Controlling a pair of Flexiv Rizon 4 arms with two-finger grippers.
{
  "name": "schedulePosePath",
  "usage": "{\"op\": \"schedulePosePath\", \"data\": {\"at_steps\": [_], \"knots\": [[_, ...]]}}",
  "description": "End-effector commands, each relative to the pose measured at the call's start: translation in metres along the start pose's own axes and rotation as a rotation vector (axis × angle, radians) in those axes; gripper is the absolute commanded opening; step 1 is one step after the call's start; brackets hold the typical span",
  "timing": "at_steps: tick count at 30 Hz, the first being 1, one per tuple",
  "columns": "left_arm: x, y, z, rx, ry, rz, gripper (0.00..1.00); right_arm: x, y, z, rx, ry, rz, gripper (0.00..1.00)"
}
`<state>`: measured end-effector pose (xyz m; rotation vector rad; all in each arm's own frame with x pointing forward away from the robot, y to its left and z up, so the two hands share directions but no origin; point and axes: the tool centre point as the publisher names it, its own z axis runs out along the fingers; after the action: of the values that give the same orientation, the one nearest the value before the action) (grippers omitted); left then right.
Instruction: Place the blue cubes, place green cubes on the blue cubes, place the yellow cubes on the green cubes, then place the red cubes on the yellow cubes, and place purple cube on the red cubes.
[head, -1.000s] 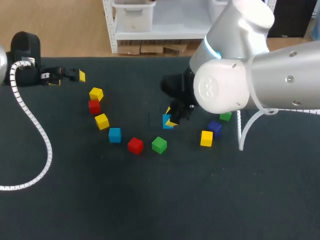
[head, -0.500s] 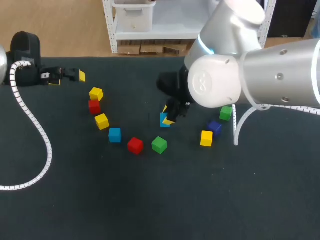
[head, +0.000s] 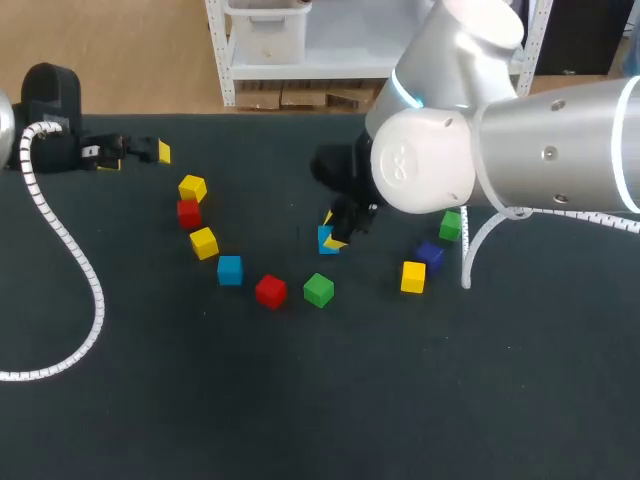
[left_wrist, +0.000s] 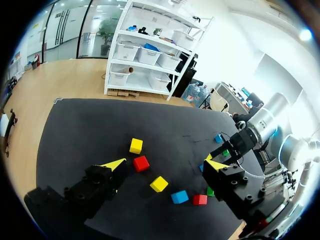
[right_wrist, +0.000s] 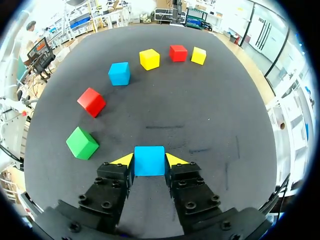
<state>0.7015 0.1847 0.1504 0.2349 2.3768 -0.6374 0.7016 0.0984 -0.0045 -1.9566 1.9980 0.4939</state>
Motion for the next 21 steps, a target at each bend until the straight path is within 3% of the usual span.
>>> {"op": "schedulePosePath", "data": {"at_steps": [1,12,14,21], "knots": [[0.0002,0.0002,-0.0001,0.000,0.000,0.000,1.00,-0.0007,-0.0029,0.0018,-0.006,0.000,-0.002,0.00],[0.0002,0.0002,-0.0001,0.000,0.000,0.000,1.00,-0.0018,-0.0041,0.0042,-0.016,-0.001,0.001,0.00],[0.0002,0.0002,-0.0001,0.000,0.000,0.000,1.00,-0.0018,-0.0041,0.0043,-0.018,-0.002,0.001,0.15],[0.0002,0.0002,-0.0001,0.000,0.000,0.000,1.00,-0.0013,-0.0041,0.0045,-0.022,-0.002,0.005,0.40]]}}
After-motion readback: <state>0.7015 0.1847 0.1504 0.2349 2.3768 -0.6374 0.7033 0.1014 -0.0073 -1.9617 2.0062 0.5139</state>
